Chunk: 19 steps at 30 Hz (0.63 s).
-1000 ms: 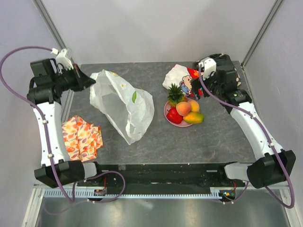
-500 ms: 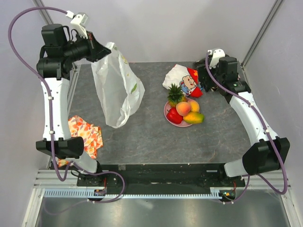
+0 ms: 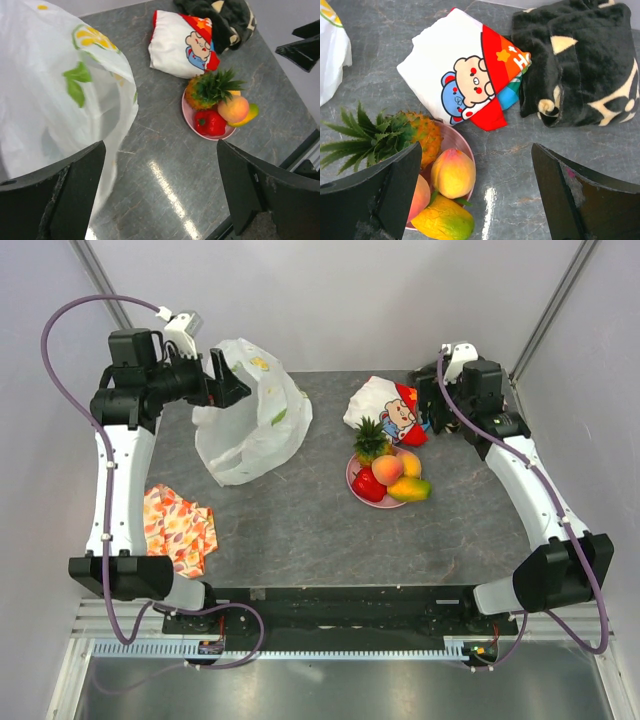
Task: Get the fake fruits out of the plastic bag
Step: Reset both arms
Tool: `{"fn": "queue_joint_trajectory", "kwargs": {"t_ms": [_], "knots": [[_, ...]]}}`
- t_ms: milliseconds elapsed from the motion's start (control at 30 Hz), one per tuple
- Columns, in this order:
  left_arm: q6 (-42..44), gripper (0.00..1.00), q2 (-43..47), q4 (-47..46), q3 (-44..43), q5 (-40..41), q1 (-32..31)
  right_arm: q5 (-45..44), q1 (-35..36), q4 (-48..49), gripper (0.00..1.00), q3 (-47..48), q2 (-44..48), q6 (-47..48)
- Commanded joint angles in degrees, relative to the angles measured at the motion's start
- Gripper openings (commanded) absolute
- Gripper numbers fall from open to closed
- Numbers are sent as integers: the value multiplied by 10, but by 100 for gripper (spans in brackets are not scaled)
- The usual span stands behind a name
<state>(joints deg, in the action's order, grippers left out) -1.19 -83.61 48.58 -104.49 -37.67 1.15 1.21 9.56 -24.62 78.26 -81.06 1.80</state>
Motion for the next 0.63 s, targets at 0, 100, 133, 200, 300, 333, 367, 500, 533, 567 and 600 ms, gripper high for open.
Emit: {"fn": "queue_joint_trajectory", "kwargs": {"t_ms": [0, 100, 133, 200, 300, 333, 367, 500, 533, 567, 600], "knots": [[36, 99, 72, -1, 6, 53, 1, -63, 1, 22, 98, -15, 18, -60], [45, 99, 131, -1, 56, 82, 1, -72, 0, 23, 98, -43, 38, -72], [46, 99, 144, -1, 71, 102, 2, -78, 1, 24, 98, -51, 44, -73], [50, 99, 185, -1, 120, 118, 1, -81, 1, 18, 98, -73, 62, -70], [58, 99, 235, -1, 189, 152, 1, -75, 0, 10, 98, -103, 84, -58], [58, 99, 247, -1, 207, 171, 1, -75, 1, 10, 98, -110, 85, -58], [56, 99, 255, -1, 224, 180, 1, -69, 0, 9, 98, -119, 86, -56], [36, 99, 281, 1, 295, 234, 2, -48, 0, 12, 98, -128, 84, -44], [30, 99, 282, 1, 300, 237, 3, -46, 0, 13, 98, -127, 82, -45], [28, 99, 283, 1, 306, 239, 3, -45, 0, 15, 98, -127, 82, -47], [23, 99, 282, -1, 307, 247, 4, -46, 0, 17, 98, -128, 81, -47]]}}
